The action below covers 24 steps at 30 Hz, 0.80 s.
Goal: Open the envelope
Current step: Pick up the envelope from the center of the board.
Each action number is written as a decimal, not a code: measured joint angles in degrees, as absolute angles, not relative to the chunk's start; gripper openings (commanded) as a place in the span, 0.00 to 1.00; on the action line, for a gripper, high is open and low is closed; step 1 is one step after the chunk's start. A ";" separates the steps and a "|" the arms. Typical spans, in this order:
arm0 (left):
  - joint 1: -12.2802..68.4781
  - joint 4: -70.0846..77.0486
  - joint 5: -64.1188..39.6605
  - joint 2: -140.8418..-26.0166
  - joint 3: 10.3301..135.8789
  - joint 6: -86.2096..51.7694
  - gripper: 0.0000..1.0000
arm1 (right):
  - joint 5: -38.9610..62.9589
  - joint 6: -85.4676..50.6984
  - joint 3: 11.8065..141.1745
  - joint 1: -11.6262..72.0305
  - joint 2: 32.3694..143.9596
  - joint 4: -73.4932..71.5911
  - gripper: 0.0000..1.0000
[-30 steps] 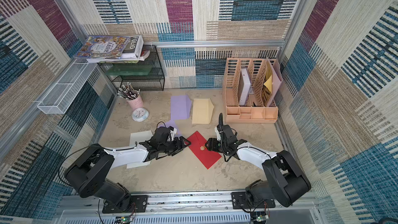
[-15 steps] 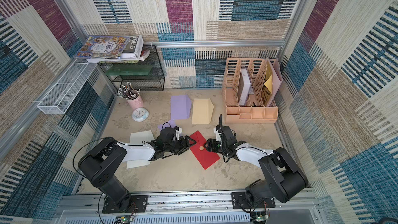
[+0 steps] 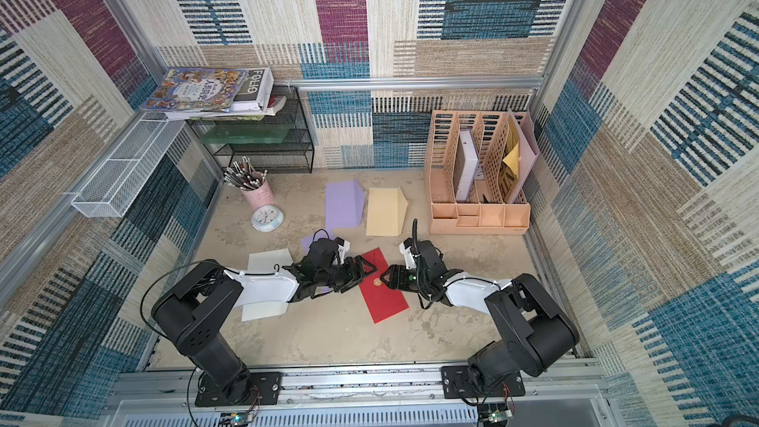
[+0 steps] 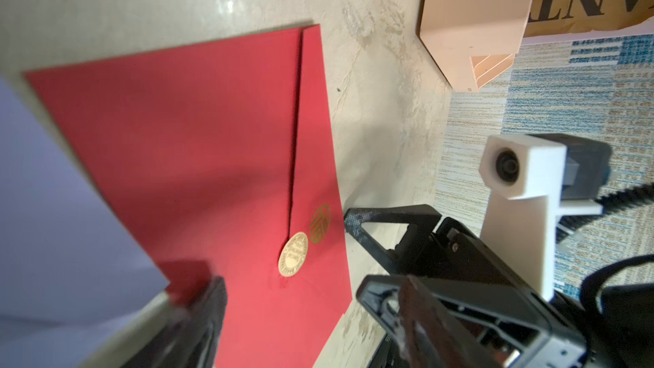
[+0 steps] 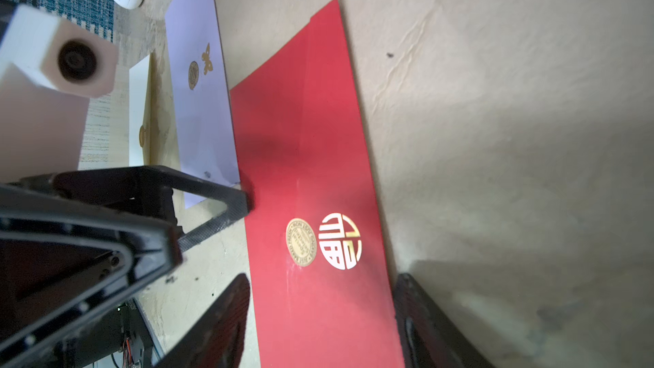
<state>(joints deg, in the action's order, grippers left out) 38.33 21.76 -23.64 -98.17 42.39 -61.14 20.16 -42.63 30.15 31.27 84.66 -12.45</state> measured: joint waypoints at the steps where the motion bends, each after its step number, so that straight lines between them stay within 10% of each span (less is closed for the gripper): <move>1: 38.33 21.58 -23.66 -98.28 42.83 -60.88 0.79 | 20.29 -42.78 30.09 31.44 84.53 -12.29 0.67; 24: 38.35 11.18 -19.07 -88.14 43.22 -52.49 0.79 | 23.29 -44.29 30.00 29.47 83.66 -10.02 0.66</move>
<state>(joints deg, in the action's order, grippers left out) 38.35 11.18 -19.07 -88.14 43.22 -52.49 23.29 -44.29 30.00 29.47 83.66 -10.02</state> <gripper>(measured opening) 0.788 0.661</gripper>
